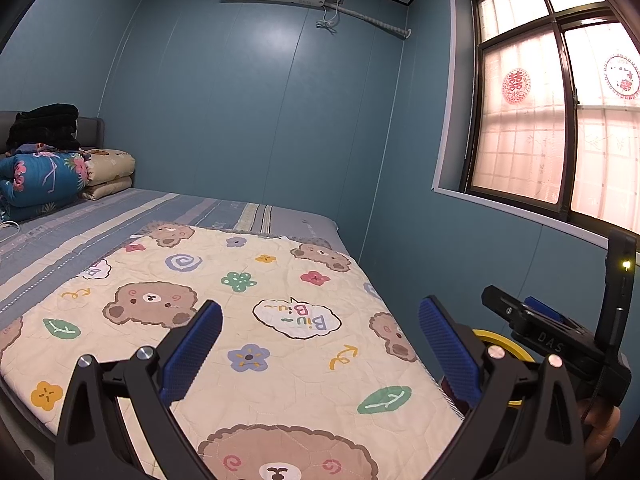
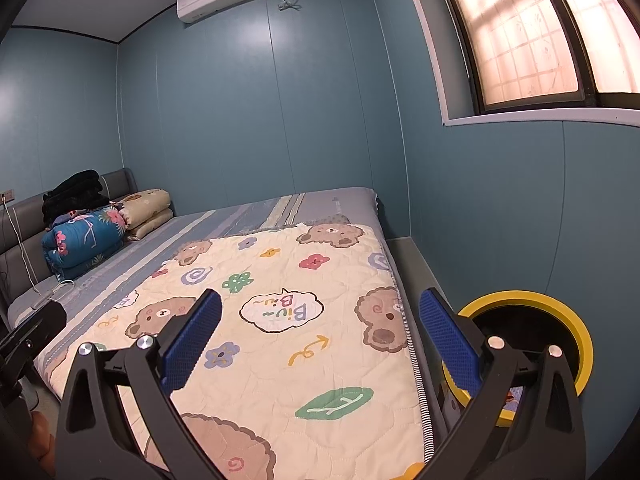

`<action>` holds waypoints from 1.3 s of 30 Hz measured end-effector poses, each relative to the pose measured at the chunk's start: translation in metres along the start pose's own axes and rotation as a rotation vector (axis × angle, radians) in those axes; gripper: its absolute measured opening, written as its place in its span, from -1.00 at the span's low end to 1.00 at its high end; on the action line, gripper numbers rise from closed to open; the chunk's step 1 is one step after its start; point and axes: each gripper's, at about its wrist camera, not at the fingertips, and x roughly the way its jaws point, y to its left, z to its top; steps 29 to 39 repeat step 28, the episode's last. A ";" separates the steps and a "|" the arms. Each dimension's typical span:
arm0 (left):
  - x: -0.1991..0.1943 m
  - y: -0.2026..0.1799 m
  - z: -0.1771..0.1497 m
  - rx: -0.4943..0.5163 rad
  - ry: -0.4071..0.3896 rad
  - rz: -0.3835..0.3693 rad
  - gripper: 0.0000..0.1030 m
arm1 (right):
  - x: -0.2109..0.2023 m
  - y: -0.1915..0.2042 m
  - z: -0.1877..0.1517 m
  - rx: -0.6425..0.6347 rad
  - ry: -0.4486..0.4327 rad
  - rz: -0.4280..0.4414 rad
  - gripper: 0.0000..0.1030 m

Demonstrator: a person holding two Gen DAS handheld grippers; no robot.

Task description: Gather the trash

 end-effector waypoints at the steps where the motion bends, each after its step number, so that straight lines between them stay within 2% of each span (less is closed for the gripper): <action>1: 0.000 0.000 0.000 0.000 0.000 0.000 0.84 | 0.000 0.000 0.000 -0.001 0.000 -0.001 0.84; 17: 0.002 0.001 -0.004 -0.001 -0.001 -0.023 0.84 | 0.004 0.000 -0.002 0.005 0.017 -0.001 0.84; 39: 0.004 0.001 -0.003 -0.004 0.009 -0.013 0.84 | 0.004 0.000 -0.002 0.006 0.022 0.000 0.84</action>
